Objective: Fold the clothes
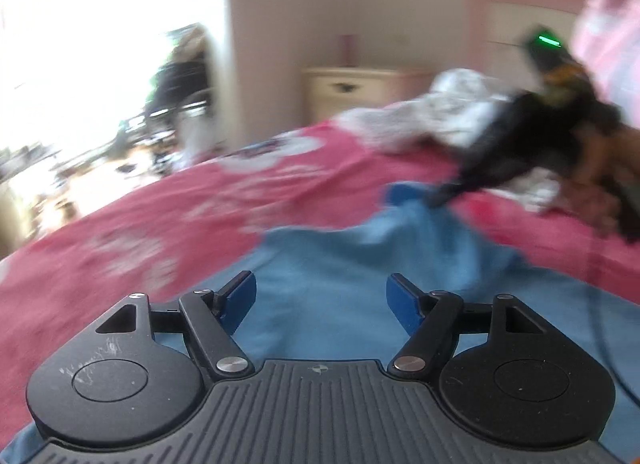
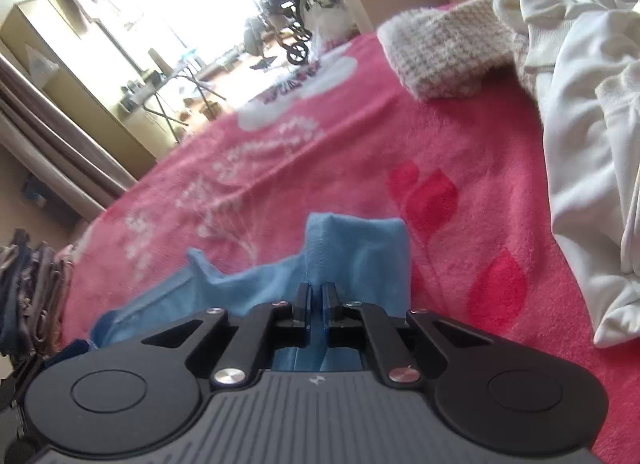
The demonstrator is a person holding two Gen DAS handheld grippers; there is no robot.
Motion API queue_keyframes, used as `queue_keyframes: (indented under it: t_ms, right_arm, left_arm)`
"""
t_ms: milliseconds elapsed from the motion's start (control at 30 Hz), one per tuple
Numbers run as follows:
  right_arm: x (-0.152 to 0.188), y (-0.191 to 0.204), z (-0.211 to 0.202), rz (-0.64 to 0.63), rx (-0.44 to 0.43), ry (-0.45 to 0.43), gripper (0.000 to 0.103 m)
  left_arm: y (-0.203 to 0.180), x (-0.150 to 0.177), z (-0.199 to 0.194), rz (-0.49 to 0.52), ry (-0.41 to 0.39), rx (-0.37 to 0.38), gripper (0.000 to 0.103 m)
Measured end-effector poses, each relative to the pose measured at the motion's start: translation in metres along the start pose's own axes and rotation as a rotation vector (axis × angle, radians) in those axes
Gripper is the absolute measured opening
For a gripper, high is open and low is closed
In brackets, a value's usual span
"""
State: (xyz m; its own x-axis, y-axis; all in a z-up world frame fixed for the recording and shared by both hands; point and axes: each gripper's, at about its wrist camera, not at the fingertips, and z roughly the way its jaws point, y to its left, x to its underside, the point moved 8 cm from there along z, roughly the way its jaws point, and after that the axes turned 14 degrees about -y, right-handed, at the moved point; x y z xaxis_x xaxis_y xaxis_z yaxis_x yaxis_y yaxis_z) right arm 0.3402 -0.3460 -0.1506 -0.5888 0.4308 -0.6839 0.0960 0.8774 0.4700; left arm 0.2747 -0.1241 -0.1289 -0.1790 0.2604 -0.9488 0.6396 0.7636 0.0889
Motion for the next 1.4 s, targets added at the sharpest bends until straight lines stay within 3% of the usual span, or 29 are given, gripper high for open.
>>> queue_keyframes:
  t_ms: [167, 367, 500, 600, 667, 800, 900, 1100, 1400]
  right_arm:
    - [-0.003, 0.008, 0.0, -0.003, -0.064, 0.013, 0.004]
    - [-0.006, 0.018, 0.0, -0.006, -0.142, 0.029, 0.004]
    - [0.01, 0.026, 0.021, -0.105, -0.139, 0.086, 0.006]
    - [0.022, 0.032, 0.034, -0.172, -0.137, 0.13, 0.014]
    - [0.028, 0.034, 0.037, -0.198, -0.141, 0.157, 0.032]
    - [0.017, 0.042, 0.009, -0.222, -0.195, 0.098, 0.043]
    - [0.01, 0.05, -0.026, -0.277, -0.248, 0.036, 0.043]
    - [0.059, 0.07, -0.057, -0.648, -0.25, 0.054, 0.043]
    - [0.073, 0.068, -0.05, -0.735, -0.189, 0.031, 0.039]
  left_arm:
    - [-0.047, 0.011, 0.02, 0.042, 0.033, 0.122, 0.072]
    - [-0.057, 0.018, 0.042, -0.096, 0.09, 0.167, 0.062]
    - [-0.055, 0.021, 0.047, -0.178, 0.108, 0.171, 0.056]
    - [-0.058, 0.023, 0.047, -0.2, 0.116, 0.184, 0.055]
    - [-0.06, 0.024, 0.046, -0.198, 0.118, 0.198, 0.055]
    - [-0.061, 0.025, 0.038, -0.179, 0.117, 0.223, 0.055]
    - [-0.055, 0.026, 0.03, -0.165, 0.113, 0.235, 0.055]
    - [-0.038, 0.032, 0.018, -0.145, 0.13, 0.244, 0.056]
    - [-0.032, 0.047, 0.01, -0.128, 0.191, 0.229, 0.057]
